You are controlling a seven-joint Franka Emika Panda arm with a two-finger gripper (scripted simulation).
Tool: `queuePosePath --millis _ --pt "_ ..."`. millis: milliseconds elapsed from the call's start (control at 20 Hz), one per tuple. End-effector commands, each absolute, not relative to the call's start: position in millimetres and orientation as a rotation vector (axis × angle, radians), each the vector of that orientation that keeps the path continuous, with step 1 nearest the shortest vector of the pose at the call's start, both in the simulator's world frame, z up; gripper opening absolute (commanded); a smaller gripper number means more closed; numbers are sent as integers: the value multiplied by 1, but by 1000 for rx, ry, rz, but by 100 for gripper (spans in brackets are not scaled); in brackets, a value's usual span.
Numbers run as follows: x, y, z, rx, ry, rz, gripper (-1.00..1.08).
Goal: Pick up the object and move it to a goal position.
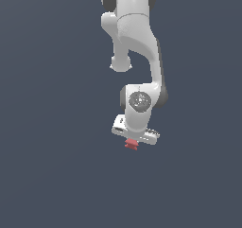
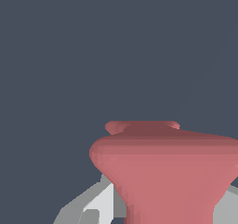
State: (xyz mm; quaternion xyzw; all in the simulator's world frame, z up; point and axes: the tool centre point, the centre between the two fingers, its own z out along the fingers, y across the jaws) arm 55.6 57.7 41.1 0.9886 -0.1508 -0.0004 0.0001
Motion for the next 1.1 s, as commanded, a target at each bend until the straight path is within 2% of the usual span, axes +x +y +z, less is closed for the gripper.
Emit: queuePosePath --millis 0,600,1050 --pt "56 58 41 3106 -474 0 -100" --pt "54 54 43 3106 -474 0 -100" --pt "38 15 66 3106 -474 0 -100"
